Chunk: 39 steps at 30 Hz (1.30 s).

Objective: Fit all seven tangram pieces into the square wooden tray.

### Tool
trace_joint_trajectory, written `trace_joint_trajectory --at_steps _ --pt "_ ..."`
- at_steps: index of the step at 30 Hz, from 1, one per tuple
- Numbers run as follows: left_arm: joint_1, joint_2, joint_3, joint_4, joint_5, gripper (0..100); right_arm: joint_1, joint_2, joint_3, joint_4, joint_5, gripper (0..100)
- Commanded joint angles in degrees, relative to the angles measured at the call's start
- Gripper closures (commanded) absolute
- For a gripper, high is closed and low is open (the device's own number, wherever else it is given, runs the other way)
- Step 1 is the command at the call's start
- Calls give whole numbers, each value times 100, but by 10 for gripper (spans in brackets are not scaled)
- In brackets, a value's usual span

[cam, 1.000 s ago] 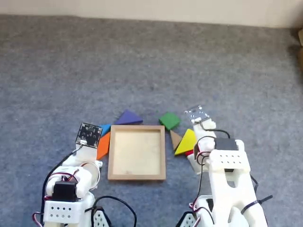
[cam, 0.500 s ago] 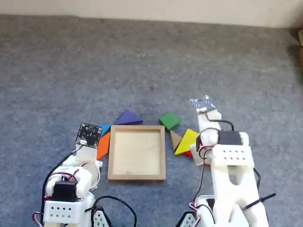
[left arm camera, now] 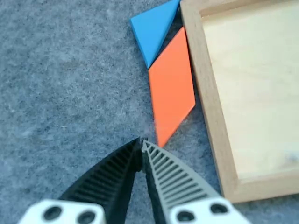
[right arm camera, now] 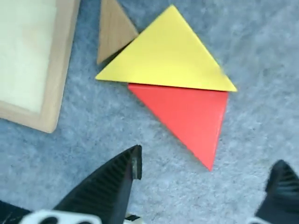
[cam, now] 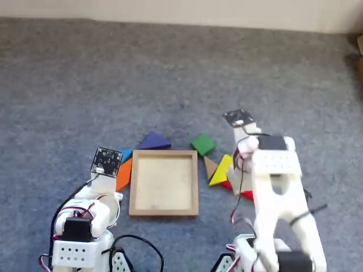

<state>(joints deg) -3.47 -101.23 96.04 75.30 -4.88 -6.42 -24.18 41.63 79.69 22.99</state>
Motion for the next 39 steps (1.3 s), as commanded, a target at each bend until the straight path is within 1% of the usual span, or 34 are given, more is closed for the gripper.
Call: trace_joint_trajectory --at_steps 1,3,9,17,22,27,31,36,39 --pt "-57 -277 119 26 -35 992 -84 576 -488 48 -53 558" --pt "-57 -277 119 26 -35 992 -92 708 -514 -4 -26 557" --pt "-57 -277 119 26 -35 992 -321 787 -488 -119 563 556" --pt "-57 -277 119 26 -35 992 -400 936 444 -1587 1248 556" --pt "-57 -277 119 26 -35 992 -48 1244 576 -2053 1442 557" --pt "-57 -277 119 26 -35 992 -224 1798 576 -2062 1459 558" --pt "-57 -277 119 26 -35 992 -215 2070 576 -2026 1451 561" --pt "-57 -277 119 26 -35 992 -215 2000 611 -2026 1451 672" --pt "-57 -277 119 26 -35 992 -198 2000 611 -2035 1451 695"
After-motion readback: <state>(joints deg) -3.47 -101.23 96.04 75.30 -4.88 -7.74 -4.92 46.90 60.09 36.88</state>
